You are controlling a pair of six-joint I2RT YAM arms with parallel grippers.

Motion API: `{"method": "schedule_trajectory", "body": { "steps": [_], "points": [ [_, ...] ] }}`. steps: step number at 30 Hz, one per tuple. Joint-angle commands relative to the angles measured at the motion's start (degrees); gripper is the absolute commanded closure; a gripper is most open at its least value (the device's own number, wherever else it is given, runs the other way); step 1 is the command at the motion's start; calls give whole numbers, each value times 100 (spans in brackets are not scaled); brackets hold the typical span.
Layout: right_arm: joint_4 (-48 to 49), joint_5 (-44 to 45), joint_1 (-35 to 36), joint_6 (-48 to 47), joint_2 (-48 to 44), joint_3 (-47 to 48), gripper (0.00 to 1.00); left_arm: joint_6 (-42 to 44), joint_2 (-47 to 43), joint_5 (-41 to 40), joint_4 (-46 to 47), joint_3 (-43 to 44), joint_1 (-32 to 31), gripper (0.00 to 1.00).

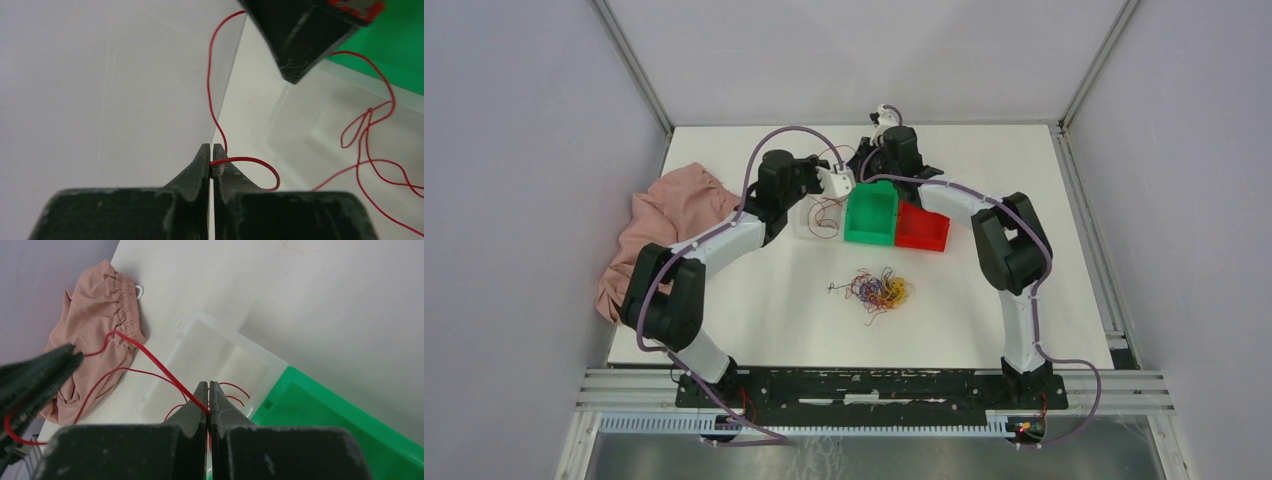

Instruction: Untangle the cables

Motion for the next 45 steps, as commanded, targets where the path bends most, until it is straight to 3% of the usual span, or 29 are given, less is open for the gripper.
{"method": "schedule_trajectory", "body": {
  "steps": [1, 7, 12, 17, 22, 28, 36, 45],
  "points": [
    [-202, -108, 183, 204, 420, 799, 100, -123, -97, 228, 52, -270, -9, 97],
    [-569, -16, 296, 215, 923, 1324, 96, -350, -100, 296, -280, -227, 4, 97],
    [-643, -105, 228, -50, 492, 768, 61, -1027, 136, 68, -594, 80, 118, 97],
    [-662, -246, 26, -253, -118, 231, 36, -1205, 279, 44, -663, 139, 178, 97],
    [-665, -524, -126, -312, -583, -129, 32, -1161, 396, 19, -728, 174, 174, 97],
    [-978, -310, -296, -305, -1153, -561, 35, -1082, 472, 348, -1008, 302, 149, 97],
    [-14, 191, -706, 222, -2129, -2047, 39, -760, 998, 404, -1563, 717, -140, 97],
    [405, 219, -1015, 380, -2453, -2754, 41, -650, 1917, 280, -2054, 1549, -220, 97]
  ]
}}
